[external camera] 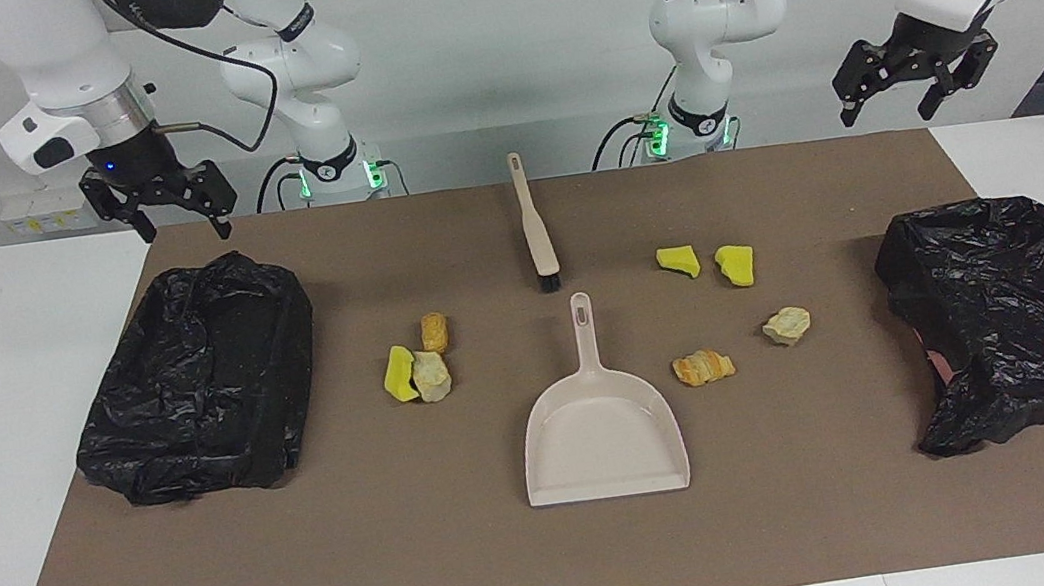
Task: Sweep and dump trash in bin
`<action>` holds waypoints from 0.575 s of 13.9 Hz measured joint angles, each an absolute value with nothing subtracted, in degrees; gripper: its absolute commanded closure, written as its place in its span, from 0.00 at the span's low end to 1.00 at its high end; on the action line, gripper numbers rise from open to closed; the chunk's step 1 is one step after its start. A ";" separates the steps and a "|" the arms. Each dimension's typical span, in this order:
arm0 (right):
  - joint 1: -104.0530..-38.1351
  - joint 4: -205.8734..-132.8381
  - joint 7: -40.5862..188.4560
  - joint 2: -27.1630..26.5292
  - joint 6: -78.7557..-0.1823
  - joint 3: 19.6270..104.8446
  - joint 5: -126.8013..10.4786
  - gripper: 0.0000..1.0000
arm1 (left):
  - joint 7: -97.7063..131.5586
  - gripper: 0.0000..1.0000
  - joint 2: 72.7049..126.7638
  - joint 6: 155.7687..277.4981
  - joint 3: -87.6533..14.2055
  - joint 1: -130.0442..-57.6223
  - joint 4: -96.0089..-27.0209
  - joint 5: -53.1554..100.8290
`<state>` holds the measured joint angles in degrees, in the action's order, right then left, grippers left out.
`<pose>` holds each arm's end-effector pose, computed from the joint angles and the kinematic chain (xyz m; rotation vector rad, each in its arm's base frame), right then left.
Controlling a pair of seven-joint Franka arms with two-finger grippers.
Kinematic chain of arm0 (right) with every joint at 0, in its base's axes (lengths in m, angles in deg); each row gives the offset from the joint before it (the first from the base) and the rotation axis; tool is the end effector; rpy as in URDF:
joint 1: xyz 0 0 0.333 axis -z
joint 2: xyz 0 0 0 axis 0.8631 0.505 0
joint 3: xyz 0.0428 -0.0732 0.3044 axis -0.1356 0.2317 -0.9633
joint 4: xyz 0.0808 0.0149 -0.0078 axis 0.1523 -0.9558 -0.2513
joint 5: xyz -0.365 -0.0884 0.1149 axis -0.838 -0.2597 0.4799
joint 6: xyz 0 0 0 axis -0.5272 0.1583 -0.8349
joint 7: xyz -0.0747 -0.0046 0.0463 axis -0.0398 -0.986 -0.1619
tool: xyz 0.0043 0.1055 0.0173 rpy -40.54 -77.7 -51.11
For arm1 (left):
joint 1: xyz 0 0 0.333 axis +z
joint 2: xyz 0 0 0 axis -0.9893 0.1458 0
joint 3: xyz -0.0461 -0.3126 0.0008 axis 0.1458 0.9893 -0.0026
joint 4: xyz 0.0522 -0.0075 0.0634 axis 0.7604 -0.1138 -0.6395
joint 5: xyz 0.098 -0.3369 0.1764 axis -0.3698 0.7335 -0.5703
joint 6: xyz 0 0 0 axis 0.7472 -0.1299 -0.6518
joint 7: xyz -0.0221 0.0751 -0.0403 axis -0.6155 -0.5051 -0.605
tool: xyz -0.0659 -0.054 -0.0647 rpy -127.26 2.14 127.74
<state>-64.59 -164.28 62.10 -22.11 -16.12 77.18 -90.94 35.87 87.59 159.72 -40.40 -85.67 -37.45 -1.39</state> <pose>0.5234 -0.0338 0.6219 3.1136 -0.1748 0.0538 0.5250 -0.0311 0.6721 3.1351 -0.1894 -0.0407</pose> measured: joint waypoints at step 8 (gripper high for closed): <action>-60.20 -164.28 63.95 -22.09 -16.11 72.20 -90.78 0.00 | 35.87 0.00 87.58 162.03 -40.12 -85.70 -37.48 -1.12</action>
<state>-60.20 -164.28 63.95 -22.09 -16.11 72.20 -90.78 35.87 87.58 162.03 -40.12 -85.70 -37.48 -1.12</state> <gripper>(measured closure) 0.000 0.000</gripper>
